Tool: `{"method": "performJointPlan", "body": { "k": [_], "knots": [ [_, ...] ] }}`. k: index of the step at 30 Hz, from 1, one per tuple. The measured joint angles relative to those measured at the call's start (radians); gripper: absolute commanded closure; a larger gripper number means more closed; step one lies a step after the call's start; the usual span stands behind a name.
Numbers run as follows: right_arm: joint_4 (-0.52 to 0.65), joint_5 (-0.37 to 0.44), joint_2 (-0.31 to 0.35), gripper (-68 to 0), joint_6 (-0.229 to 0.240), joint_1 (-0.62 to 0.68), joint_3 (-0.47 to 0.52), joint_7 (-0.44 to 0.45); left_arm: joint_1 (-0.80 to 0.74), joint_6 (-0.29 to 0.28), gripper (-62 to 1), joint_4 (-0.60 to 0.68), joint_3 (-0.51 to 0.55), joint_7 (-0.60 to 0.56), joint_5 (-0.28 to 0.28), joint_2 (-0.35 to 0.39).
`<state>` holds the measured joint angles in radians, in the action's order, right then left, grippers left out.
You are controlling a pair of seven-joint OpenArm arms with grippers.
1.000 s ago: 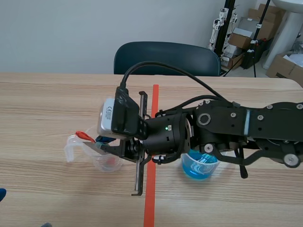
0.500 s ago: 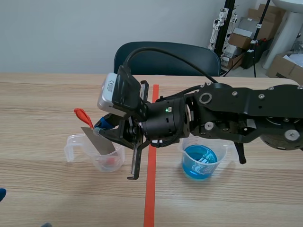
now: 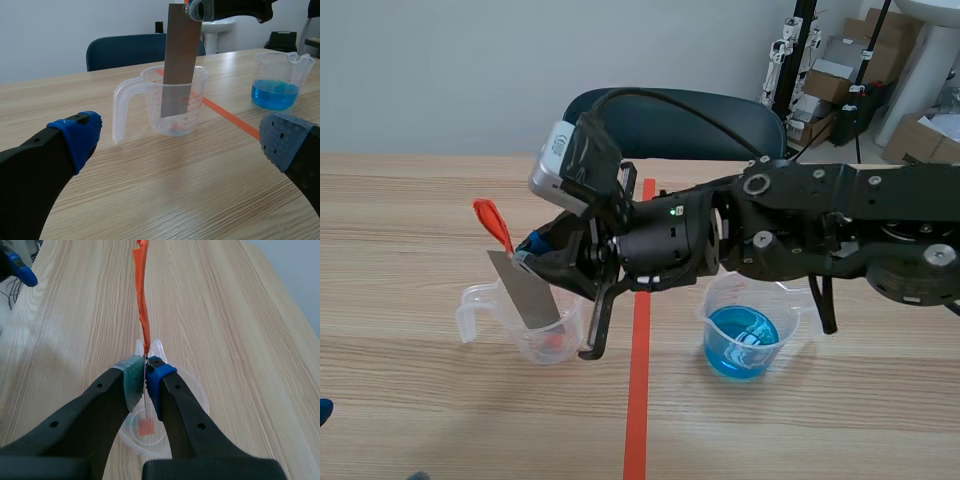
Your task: Do the redox reaction experiment. lift the metal plate out of the left beaker
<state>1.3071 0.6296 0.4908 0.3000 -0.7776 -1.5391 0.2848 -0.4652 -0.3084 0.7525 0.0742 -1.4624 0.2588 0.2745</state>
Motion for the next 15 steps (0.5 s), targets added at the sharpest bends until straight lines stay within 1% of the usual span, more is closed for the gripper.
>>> {"method": "performJointPlan", "body": {
  "k": [1,4,8,10,11,13,15],
  "knots": [
    [0.0,0.024,0.0,-3.3,0.02,-0.009,0.0,-0.007,0.0,0.0,-62.3,0.0,0.0,0.0,0.0,0.0],
    [0.0,0.083,0.0,-3.3,0.039,-0.039,0.0,-0.027,0.0,0.0,-62.3,0.0,0.0,0.0,0.0,0.0],
    [0.0,0.121,0.0,-3.3,0.042,-0.067,0.0,-0.053,0.0,0.0,-62.3,0.0,0.0,0.0,0.0,0.0],
    [0.0,0.148,0.0,-3.3,0.064,-0.076,0.0,-0.066,0.0,0.0,-62.3,0.0,0.0,0.0,0.0,0.0],
    [0.0,0.169,0.0,-3.3,0.083,-0.082,0.0,-0.077,0.0,0.0,-62.3,0.0,0.0,0.0,0.0,0.0],
    [0.0,0.2,0.0,-3.3,0.101,-0.091,0.0,-0.095,0.0,0.0,-62.3,0.0,0.0,0.0,0.0,0.0],
    [0.0,0.231,0.0,-3.3,0.1,-0.102,0.0,-0.116,0.0,0.0,-62.3,0.0,0.0,0.0,0.0,0.0]
  ]
}}
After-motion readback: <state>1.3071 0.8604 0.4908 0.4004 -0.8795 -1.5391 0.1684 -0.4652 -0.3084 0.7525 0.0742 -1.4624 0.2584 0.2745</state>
